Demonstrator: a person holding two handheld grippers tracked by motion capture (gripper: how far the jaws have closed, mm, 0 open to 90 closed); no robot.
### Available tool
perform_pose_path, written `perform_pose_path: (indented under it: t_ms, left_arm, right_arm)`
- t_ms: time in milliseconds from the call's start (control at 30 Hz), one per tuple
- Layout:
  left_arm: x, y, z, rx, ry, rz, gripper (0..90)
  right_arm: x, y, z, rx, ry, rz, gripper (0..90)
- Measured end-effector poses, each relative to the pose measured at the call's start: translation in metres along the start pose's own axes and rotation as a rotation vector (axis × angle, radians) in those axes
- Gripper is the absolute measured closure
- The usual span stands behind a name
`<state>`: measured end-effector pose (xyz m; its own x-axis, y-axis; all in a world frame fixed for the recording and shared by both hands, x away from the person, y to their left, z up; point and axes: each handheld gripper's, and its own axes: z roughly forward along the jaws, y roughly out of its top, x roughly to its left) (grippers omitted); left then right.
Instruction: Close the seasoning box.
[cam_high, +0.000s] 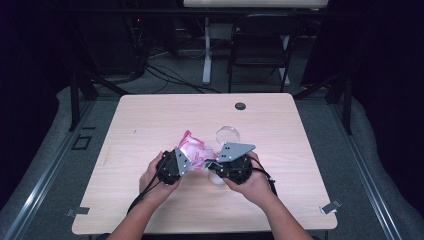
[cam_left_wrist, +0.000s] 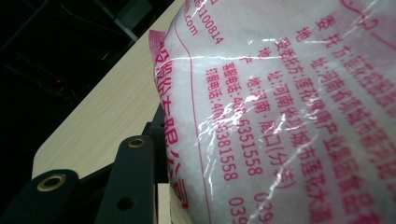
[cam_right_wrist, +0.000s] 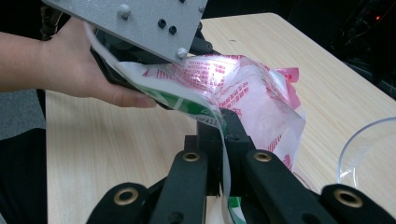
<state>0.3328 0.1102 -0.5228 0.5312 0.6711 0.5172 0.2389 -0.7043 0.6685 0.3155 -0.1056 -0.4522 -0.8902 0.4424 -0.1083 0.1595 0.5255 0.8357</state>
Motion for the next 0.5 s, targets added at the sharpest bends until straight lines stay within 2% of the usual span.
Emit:
perform_pose_path:
  t_ms: [300,500]
  left_arm:
    - [0.0003,0.0011,-0.0008,-0.017,0.015,0.022,59.4]
    - [0.0009,0.0037,-0.0016,-0.023,0.033,0.065,59.4]
  right_arm:
    - [-0.0016,0.0008,-0.0017,0.002,0.017,0.038,90.0]
    - [-0.0040,0.0000,-0.0026,0.001,0.031,0.054,90.0]
